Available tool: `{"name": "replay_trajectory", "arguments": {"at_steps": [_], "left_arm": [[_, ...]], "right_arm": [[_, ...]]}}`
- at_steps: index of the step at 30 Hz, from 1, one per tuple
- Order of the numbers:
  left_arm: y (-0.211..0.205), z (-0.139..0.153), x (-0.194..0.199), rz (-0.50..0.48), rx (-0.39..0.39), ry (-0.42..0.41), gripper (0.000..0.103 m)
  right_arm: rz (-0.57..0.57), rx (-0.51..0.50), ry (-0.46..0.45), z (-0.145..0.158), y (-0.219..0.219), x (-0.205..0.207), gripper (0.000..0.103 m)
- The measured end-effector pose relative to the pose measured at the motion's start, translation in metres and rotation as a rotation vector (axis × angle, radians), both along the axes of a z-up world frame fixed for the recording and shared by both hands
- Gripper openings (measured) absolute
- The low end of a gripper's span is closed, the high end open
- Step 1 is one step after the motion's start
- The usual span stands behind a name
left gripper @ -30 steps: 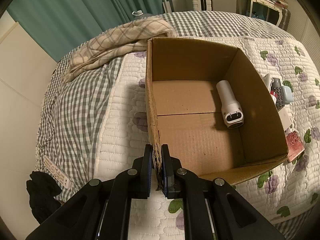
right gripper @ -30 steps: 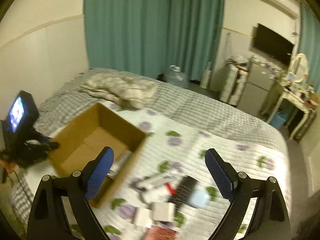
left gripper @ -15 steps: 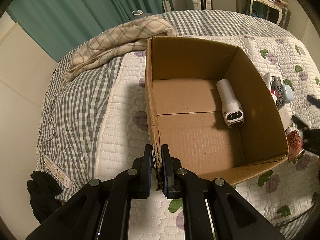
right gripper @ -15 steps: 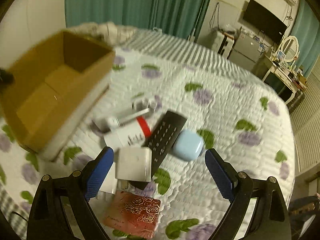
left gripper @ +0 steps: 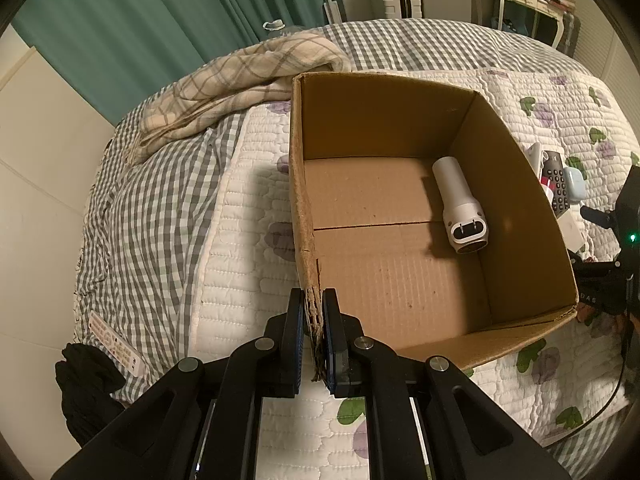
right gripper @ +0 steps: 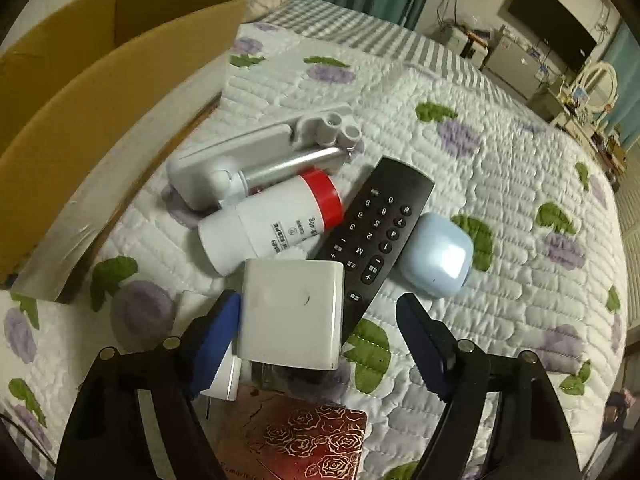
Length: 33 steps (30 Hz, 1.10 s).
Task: Organize rigid objects
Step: 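Grasp the white charger with the right tool, then carry the white charger into the box with the right tool and release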
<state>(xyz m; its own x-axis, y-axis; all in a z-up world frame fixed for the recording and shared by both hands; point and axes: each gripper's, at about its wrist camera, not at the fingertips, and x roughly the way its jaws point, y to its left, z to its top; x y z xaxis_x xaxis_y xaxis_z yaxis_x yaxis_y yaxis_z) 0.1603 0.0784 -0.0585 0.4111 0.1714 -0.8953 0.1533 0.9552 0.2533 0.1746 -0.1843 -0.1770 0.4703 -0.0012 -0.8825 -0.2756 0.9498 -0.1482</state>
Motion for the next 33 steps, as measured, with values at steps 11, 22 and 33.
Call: {"name": "replay_trajectory", "arguments": {"at_steps": [11,22,33], "left_arm": [[0.0,0.0,0.0,0.002,0.003,0.001,0.009],[-0.002,-0.001,0.0,-0.001,0.005,0.001,0.009],[-0.002,0.0,0.001,-0.001,0.001,0.003,0.009]], "right_arm": [[0.022,-0.02,-0.012,-0.005,0.017,0.004,0.052],[-0.002,0.153,-0.11,0.066,-0.014,-0.004,0.05],[0.142,0.253,-0.265,0.173,0.027,-0.001,0.05]]}}
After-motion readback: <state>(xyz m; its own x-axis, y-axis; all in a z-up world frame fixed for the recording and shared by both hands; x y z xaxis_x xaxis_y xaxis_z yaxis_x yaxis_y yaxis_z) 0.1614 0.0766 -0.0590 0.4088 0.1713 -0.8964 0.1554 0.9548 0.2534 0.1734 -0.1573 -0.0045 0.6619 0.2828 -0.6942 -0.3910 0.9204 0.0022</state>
